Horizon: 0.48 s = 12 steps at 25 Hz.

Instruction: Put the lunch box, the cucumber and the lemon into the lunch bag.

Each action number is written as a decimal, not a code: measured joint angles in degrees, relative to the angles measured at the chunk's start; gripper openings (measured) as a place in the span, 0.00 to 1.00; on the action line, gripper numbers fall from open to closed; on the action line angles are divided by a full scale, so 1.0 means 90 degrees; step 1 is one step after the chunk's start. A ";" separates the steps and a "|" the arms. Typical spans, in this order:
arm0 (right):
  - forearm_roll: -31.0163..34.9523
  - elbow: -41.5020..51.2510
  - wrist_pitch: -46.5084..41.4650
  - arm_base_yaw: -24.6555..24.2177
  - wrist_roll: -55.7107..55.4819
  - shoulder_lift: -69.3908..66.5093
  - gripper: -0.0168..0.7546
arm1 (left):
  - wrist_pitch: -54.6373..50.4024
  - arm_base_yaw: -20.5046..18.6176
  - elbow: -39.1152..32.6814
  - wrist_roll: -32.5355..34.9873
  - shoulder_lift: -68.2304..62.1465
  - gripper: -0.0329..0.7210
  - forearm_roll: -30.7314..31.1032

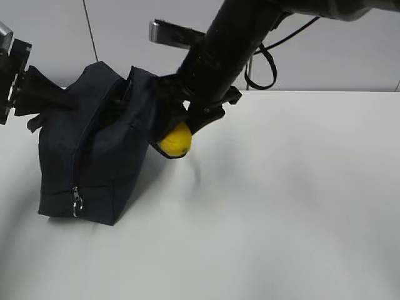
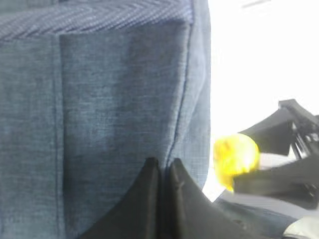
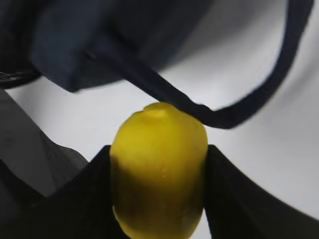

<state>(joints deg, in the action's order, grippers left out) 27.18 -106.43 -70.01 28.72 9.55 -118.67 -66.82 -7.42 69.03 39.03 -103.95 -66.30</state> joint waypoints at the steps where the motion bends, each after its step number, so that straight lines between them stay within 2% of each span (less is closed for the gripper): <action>1: 0.0134 -0.0136 0.0000 0.0000 0.0076 -0.0001 0.53 | 0.0000 0.0000 0.0000 0.0043 0.0000 0.03 -0.0118; 4: 0.0517 -0.0399 0.0019 0.0000 0.0167 -0.0001 0.53 | -0.0014 0.0000 0.0000 0.0141 0.0000 0.03 -0.0364; 12: 0.1485 -0.0444 0.1168 0.0000 0.0295 -0.0043 0.53 | -0.0014 0.0000 0.0000 0.0242 0.0000 0.03 -0.0532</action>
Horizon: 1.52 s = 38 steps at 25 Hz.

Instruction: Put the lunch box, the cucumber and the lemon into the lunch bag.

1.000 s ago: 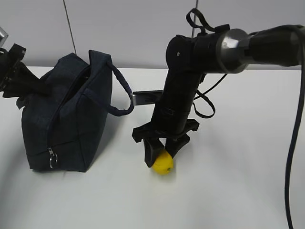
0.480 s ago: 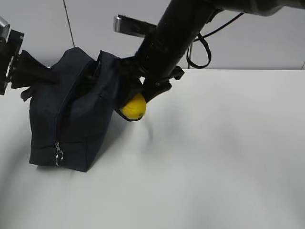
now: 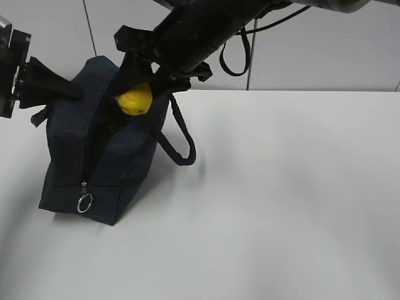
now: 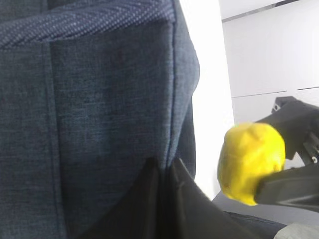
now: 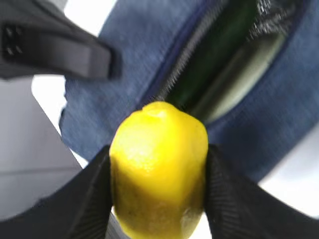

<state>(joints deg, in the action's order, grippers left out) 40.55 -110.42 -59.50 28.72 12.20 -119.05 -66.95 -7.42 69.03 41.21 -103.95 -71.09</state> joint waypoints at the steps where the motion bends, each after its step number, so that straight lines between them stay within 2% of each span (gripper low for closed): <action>1: 0.0174 0.0000 0.0169 0.0000 0.0046 -0.0046 0.53 | 0.0000 0.0000 0.0000 0.0024 0.0000 0.03 -0.0026; 5: 0.0695 0.0000 0.0648 0.0000 0.0142 -0.0317 0.53 | 0.0000 0.0000 0.0000 0.0066 0.0000 0.03 -0.0051; 12: 0.0816 0.0000 0.1031 0.0000 0.0180 -0.0660 0.54 | 0.0000 0.0000 0.0000 0.0079 0.0000 0.03 -0.0064; 15: 0.0860 0.0000 0.1166 0.0000 0.0180 -0.0781 0.60 | 0.0000 0.0000 0.0000 0.0081 0.0000 0.03 -0.0064; 19: 0.0875 0.0000 0.1289 0.0000 0.0180 -0.0809 0.72 | 0.0000 0.0000 0.0000 0.0092 0.0000 0.03 -0.0064; 23: 0.0914 0.0000 0.1318 0.0000 0.0180 -0.0809 0.77 | 0.0000 0.0000 0.0000 0.0092 0.0000 0.03 -0.0064; 30: 0.1148 -0.0015 0.0919 -0.0013 0.0555 -0.0809 0.72 | 0.0000 0.0000 0.0000 0.0112 0.0000 0.03 -0.0067; 34: 0.1148 -0.0091 0.0593 -0.0095 0.0657 -0.0795 0.67 | 0.0000 0.0000 0.0000 0.0128 0.0000 0.03 -0.0067; 38: 0.0970 -0.0091 0.0459 -0.0105 0.0674 -0.0576 0.66 | 0.0000 0.0000 0.0000 0.0128 0.0000 0.03 -0.0041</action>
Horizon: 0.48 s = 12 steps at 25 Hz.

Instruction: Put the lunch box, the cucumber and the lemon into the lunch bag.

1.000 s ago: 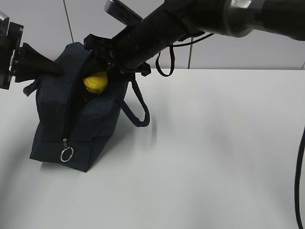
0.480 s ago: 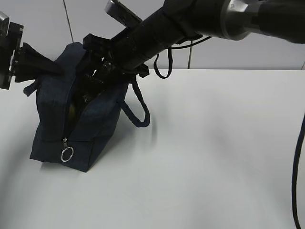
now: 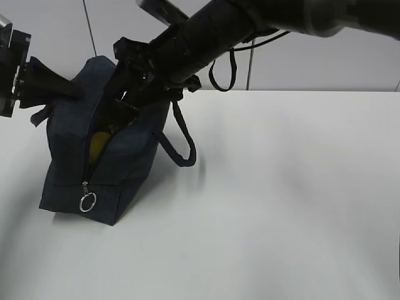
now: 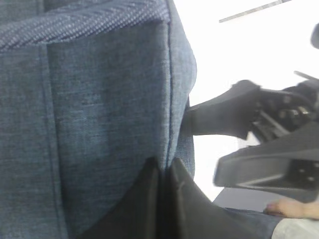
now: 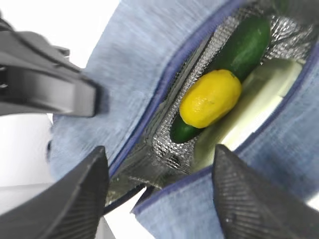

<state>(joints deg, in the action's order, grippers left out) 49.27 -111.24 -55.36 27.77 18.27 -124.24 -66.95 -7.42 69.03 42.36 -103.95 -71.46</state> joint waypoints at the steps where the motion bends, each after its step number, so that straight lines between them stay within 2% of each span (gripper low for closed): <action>1: -0.0104 0.0000 -0.0018 0.0000 0.0000 0.0084 0.65 | 0.0000 0.0000 0.0000 0.0000 0.0000 0.03 0.0025; 5: -0.0763 -0.0011 -0.0187 0.0000 -0.0129 0.0342 0.65 | -0.0003 0.0000 0.0000 0.0004 0.0000 0.03 0.0157; 9: -0.1730 -0.0011 -0.0387 0.0000 -0.0719 0.0404 0.65 | -0.0014 0.0000 0.0000 0.0004 0.0000 0.03 0.0181; 12: -0.2139 -0.0011 -0.0428 0.0000 -0.1158 0.0404 0.65 | -0.0014 0.0000 0.0000 0.0004 0.0000 0.03 0.0207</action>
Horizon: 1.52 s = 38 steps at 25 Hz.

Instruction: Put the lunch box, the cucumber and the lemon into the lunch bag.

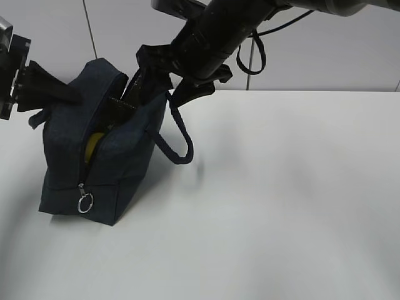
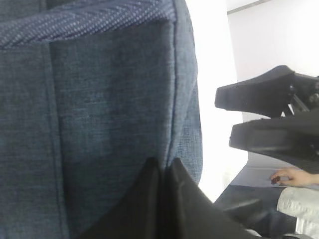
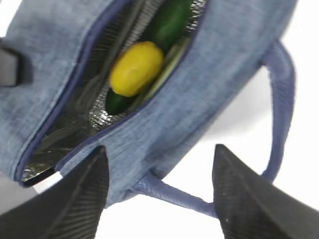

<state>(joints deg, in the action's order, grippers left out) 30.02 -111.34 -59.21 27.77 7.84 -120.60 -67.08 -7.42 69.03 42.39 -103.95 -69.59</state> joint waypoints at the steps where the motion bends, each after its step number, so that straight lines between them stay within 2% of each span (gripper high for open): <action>1: -0.0045 0.0000 0.0017 0.0000 -0.0112 0.0000 0.65 | 0.0000 0.0000 0.0000 0.0000 0.0000 0.03 0.0016; 7: -0.0066 0.0000 0.0500 0.0000 -0.0580 -0.0172 0.65 | -0.0003 0.0000 0.0000 0.0000 0.0000 0.03 0.0146; 17: 0.0388 0.0000 0.0996 0.0000 -0.0647 -0.0684 0.65 | -0.0003 0.0000 0.0000 0.0010 0.0000 0.03 0.0178; 28: 0.0632 0.0000 0.1101 0.0000 -0.0650 -0.0758 0.65 | -0.0003 0.0000 0.0000 0.0024 0.0000 0.03 0.0178; 31: 0.0632 0.0000 0.1101 0.0000 -0.0639 -0.0758 0.57 | -0.0003 0.0000 0.0000 0.0024 0.0000 0.03 0.0178; 38: 0.0541 0.0000 0.1034 0.0000 -0.0629 -0.0758 0.23 | -0.0003 0.0141 0.0000 0.0058 0.0000 0.03 0.0178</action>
<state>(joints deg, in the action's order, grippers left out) 34.89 -111.34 -49.91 27.77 2.18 -127.42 -67.11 -6.15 69.03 42.92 -103.95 -67.99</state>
